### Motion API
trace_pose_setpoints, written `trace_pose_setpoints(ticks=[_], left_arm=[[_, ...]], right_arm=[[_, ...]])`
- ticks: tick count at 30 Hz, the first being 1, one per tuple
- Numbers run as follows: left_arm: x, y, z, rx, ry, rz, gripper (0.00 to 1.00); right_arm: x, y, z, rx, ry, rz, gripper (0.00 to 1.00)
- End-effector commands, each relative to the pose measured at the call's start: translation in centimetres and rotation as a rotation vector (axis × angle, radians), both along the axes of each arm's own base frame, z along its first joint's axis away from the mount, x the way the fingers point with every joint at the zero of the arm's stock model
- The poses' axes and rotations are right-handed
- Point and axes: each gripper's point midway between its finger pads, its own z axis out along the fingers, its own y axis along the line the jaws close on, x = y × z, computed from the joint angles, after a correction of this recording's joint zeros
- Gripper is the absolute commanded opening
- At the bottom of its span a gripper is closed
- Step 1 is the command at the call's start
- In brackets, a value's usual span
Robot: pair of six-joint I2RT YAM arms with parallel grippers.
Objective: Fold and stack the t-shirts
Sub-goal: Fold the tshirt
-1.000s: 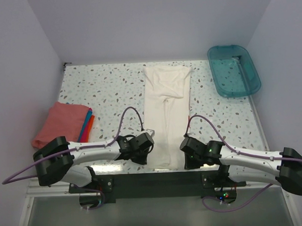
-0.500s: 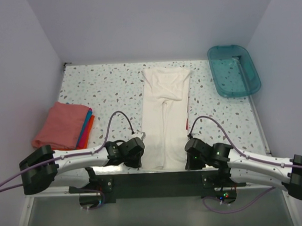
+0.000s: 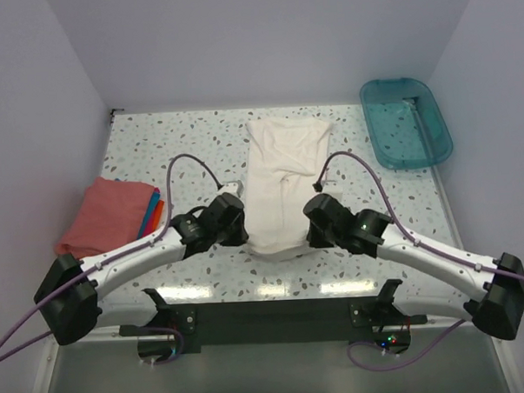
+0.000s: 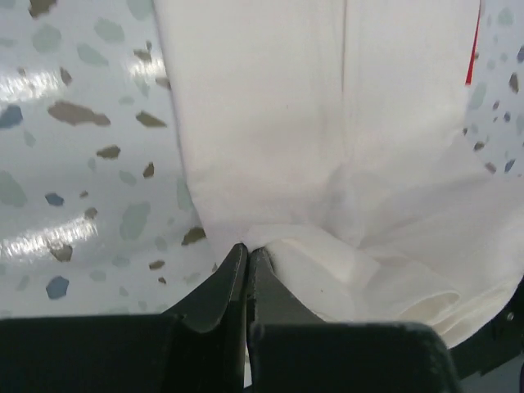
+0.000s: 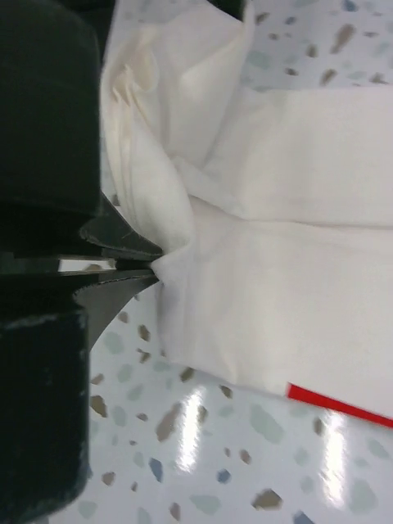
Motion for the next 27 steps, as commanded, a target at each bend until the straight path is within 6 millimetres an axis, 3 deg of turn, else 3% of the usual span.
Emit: trace_pose_setpoints(ticks=[1,3,5,6,7,8,9,10,12,14,15,17,18,20,21,22,27], left_arm=[[6.3,-1.0,3.1,-0.033,-0.129,0.06,0.0],[9.6,-1.4,4.8,-0.086,-0.18,0.125,0.0],[11.5,-1.8,3.6,-0.077,-0.158,0.168,0.0],[13.3,-1.9,4.2,-0.098,-0.175,0.203,0.0],[14.1,-2.2,2.7,-0.092,-0.137,0.215,0.0],[15.3,-2.6,2.9,-0.109,-0.138,0.229,0.0],[16.4,-2.5,2.9,-0.129,-0.137,0.246,0.0],[17.1,-2.6,1.8,-0.126,-0.12,0.257,0.0],[19.0,-2.9,2.4,-0.162,-0.147,0.271,0.0],[20.8,-2.2,1.8,-0.171,-0.143,0.298,0.0],[22.2,-2.1,2.5,-0.198,-0.162,0.309,0.0],[23.3,-2.4,1.2,-0.204,-0.132,0.301,0.0],[24.6,-2.4,1.9,-0.221,-0.142,0.304,0.0],[25.7,-2.6,0.6,-0.213,-0.122,0.294,0.0],[26.7,-2.7,1.3,-0.229,-0.137,0.293,0.0],[27.0,-3.0,0.4,-0.23,-0.114,0.279,0.0],[29.2,-2.5,0.0,-0.264,-0.114,0.284,0.01]], right_arm=[[6.3,-1.8,1.5,-0.047,-0.108,-0.076,0.0],[9.6,-2.0,1.9,-0.038,-0.129,-0.112,0.0],[12.1,-1.7,1.5,-0.046,-0.147,-0.127,0.0],[13.7,-2.1,1.8,-0.037,-0.16,-0.16,0.0],[14.5,-1.8,1.7,-0.019,-0.152,-0.157,0.0],[15.8,-1.6,0.6,-0.029,-0.145,-0.158,0.0],[17.1,-2.3,0.8,-0.024,-0.156,-0.187,0.0],[17.9,-2.3,0.6,-0.01,-0.151,-0.192,0.0],[20.1,-3.0,-0.2,0.016,-0.148,-0.226,0.0],[21.5,-3.1,-0.5,0.047,-0.156,-0.236,0.0],[22.3,-3.8,-0.3,0.049,-0.162,-0.254,0.0],[23.2,-4.2,-1.5,0.046,-0.135,-0.261,0.0],[23.9,-4.8,-1.4,0.053,-0.136,-0.279,0.0],[24.7,-5.0,-2.0,0.072,-0.124,-0.281,0.0],[25.3,-5.7,-2.0,0.077,-0.127,-0.298,0.0],[25.6,-5.8,-2.8,0.073,-0.11,-0.302,0.0],[27.9,-6.9,-3.8,0.104,-0.086,-0.325,0.0]])
